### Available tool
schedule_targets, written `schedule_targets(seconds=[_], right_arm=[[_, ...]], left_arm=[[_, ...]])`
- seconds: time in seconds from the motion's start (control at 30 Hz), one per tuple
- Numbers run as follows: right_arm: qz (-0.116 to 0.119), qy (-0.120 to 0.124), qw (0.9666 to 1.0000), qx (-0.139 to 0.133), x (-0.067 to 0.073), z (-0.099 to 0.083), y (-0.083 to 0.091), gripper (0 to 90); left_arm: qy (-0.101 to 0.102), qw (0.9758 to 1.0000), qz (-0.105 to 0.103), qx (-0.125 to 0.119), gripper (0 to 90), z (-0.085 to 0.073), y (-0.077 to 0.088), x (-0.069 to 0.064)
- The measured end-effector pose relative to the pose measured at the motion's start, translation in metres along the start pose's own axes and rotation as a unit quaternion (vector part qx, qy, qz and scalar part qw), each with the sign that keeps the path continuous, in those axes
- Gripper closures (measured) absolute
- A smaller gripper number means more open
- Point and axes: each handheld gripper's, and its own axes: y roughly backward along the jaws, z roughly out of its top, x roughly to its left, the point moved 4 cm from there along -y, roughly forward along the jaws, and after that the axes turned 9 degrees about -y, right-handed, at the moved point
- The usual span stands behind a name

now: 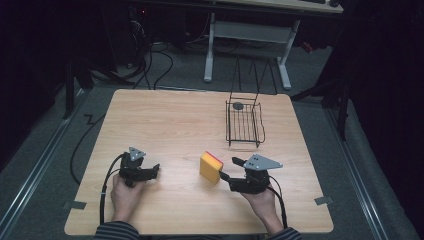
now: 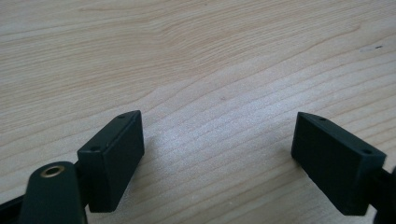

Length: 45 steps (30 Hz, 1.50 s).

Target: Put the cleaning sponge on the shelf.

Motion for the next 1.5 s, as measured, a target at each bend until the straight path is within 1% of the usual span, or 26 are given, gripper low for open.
schedule_targets(seconds=[0.13, 0.3, 0.37, 0.5, 0.57, 0.7, 0.8, 1.07, 1.13, 1.37, 1.5], right_arm=[[0.002, 0.003, 1.0, 0.002, 0.001, -0.001, -0.004, 31.2], [0.003, 0.004, 0.9999, 0.011, 0.003, -0.004, -0.012, 31.1], [0.005, 0.002, 0.9998, 0.019, 0.004, -0.007, -0.019, 31.2], [0.005, 0.003, 0.9997, 0.022, 0.005, -0.008, -0.023, 31.6], [0.006, 0.003, 0.9996, 0.028, 0.006, -0.01, -0.029, 32.2], [0.006, 0.004, 0.9994, 0.035, 0.006, -0.013, -0.035, 32.6], [0.007, -0.001, 0.9992, 0.04, 0.006, -0.016, -0.04, 33.5], [0.003, -0.002, 0.9987, 0.052, 0.005, -0.021, -0.05, 35.4], [0.001, -0.002, 0.9983, 0.058, 0.005, -0.023, -0.054, 36.1], [-0.001, -0.006, 0.998, 0.064, 0.004, -0.025, -0.06, 38.2], [-0.006, -0.005, 0.9977, 0.068, 0.003, -0.027, -0.064, 42.1]], left_arm=[[0.0, 1.0, 0.001, -0.001, 17.7, 0.0, 0.0, 0.0], [0.0, 1.0, 0.0, 0.0, 17.6, 0.0, 0.0, 0.0], [0.0, 1.0, 0.0, 0.0, 17.7, 0.0, 0.0, 0.0], [0.0, 1.0, 0.0, 0.0, 17.6, 0.0, 0.0, 0.0], [0.0, 1.0, 0.0, 0.0, 17.6, 0.0, 0.0, 0.0], [0.0, 1.0, 0.0, 0.0, 17.7, 0.0, 0.0, 0.0], [0.0, 1.0, 0.0, 0.0, 17.6, 0.0, 0.0, 0.0], [0.0, 1.0, 0.0, 0.0, 17.7, 0.0, 0.0, 0.0], [0.0, 1.0, 0.0, 0.0, 17.7, 0.0, 0.0, 0.0], [0.0, 1.0, -0.001, 0.0, 17.6, 0.0, 0.0, 0.0], [0.0, 1.0, -0.001, 0.0, 17.6, 0.0, 0.0, 0.0]])
